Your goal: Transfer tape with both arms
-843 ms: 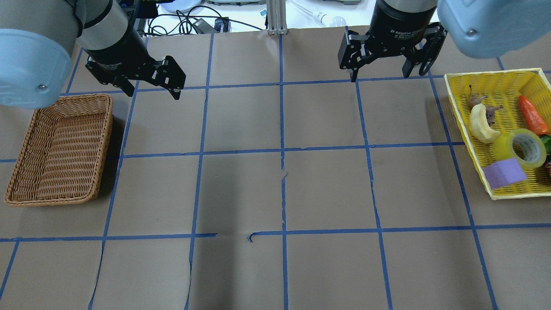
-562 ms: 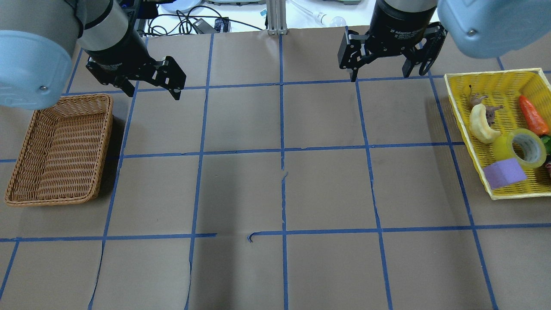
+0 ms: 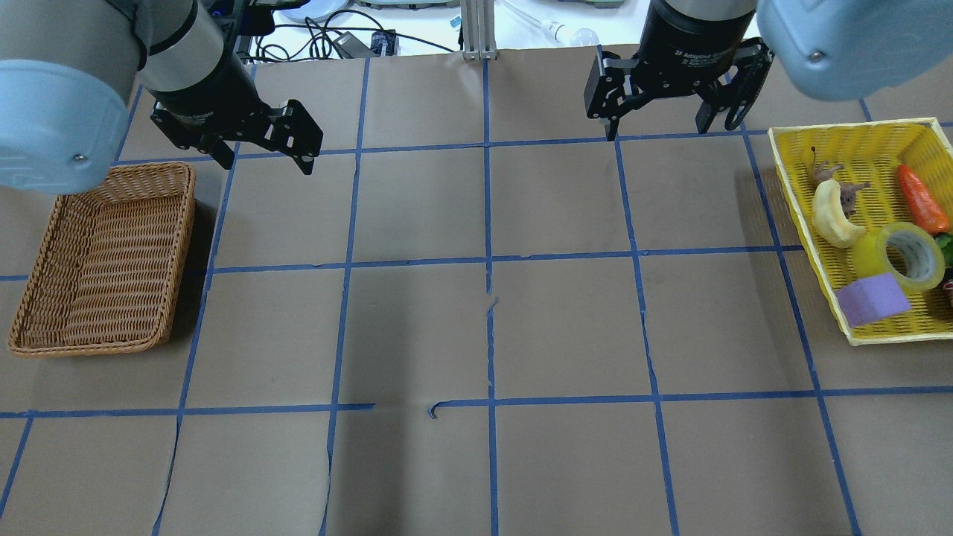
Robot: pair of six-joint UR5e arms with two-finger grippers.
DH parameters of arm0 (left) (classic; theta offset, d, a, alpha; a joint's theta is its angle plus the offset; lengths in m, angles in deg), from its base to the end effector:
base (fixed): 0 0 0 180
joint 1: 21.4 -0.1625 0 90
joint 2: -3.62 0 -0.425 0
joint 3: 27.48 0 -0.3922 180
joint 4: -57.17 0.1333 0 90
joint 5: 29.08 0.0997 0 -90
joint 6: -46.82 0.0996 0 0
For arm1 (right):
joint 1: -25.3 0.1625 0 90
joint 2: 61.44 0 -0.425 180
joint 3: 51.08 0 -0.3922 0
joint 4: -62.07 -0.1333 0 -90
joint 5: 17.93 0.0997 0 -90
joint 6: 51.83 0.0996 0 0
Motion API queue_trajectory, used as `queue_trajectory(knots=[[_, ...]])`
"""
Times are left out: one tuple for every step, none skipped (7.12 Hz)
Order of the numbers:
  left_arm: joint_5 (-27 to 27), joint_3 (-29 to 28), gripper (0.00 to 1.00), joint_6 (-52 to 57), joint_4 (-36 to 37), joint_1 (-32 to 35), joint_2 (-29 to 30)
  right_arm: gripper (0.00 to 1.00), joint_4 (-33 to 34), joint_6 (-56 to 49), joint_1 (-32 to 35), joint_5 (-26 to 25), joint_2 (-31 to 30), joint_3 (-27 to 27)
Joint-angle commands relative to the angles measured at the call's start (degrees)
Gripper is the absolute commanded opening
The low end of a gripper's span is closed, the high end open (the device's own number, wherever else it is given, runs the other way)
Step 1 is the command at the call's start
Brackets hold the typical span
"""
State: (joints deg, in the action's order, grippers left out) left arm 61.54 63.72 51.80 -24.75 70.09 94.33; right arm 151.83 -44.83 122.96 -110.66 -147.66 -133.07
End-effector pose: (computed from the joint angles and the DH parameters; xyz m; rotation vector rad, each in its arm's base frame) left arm -0.1454 -0.5035 0.4861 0.1753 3.1181 -0.1677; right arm 0.1975 -0.5037 0.5232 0.0153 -3.1010 0.1166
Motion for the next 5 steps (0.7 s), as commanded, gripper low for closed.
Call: queue_trajectory(knots=[[0.0,0.0,1.0,-0.1,0.0,0.0,0.0,1.0,0.0,0.0,0.0,0.0,0.0,-0.2],[0.0,0.0,1.0,-0.1,0.0,0.0,0.0,1.0,0.1,-0.1,-0.2,0.0,0.0,-0.1],[0.0,0.0,1.0,-0.1,0.1,0.0,0.0,1.0,0.2,0.0,-0.2,0.0,0.1,-0.1],[0.0,0.0,1.0,-0.1,0.1,0.0,0.0,1.0,0.1,0.0,-0.3,0.0,0.1,-0.2],[0.0,0.1,1.0,-0.1,0.1,0.0,0.0,1.0,0.3,0.0,-0.3,0.0,0.1,-0.2]])
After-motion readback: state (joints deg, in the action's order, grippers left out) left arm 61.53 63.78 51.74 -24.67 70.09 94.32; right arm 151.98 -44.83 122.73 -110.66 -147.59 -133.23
